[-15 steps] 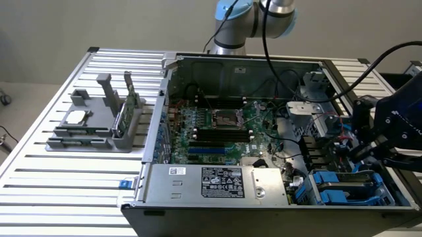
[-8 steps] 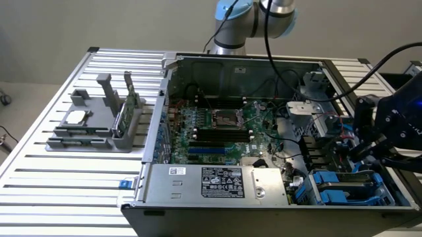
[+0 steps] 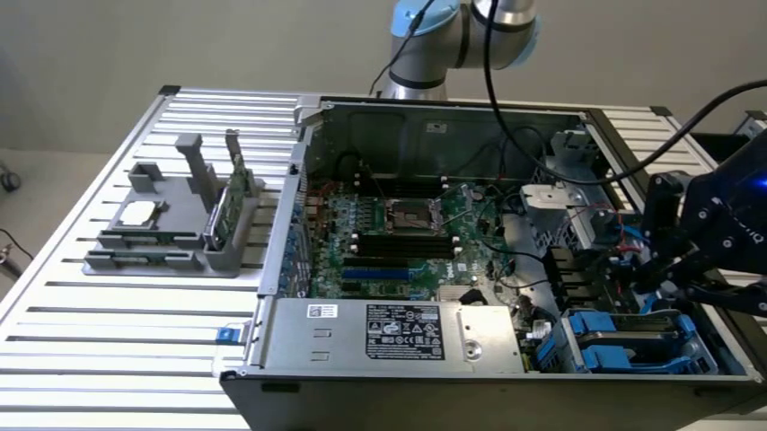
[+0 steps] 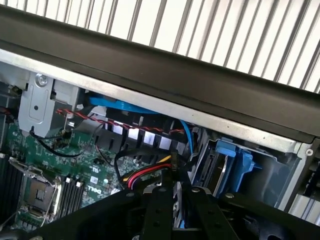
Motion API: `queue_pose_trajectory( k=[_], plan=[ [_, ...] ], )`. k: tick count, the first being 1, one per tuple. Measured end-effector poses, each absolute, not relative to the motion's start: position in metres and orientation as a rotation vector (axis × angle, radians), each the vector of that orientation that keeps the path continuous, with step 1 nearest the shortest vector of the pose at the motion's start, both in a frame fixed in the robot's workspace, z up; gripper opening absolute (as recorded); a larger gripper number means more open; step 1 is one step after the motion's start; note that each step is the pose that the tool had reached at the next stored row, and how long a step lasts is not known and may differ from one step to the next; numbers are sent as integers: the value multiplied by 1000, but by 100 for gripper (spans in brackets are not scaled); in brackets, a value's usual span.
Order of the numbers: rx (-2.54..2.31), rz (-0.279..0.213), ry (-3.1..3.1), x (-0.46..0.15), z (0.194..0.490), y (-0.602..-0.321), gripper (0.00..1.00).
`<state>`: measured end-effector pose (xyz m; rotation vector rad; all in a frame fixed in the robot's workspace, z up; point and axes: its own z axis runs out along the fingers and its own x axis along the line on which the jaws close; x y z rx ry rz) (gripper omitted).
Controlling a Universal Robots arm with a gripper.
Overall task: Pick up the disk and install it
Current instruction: 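Insert the first disk wire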
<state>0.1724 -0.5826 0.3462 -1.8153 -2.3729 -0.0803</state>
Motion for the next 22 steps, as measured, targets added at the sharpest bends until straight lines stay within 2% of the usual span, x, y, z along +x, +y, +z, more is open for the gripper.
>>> queue_pose_trajectory(
  k=[22],
  plan=[
    [-2021, -6, -2217, 173, 348, -585, 16]
  ],
)
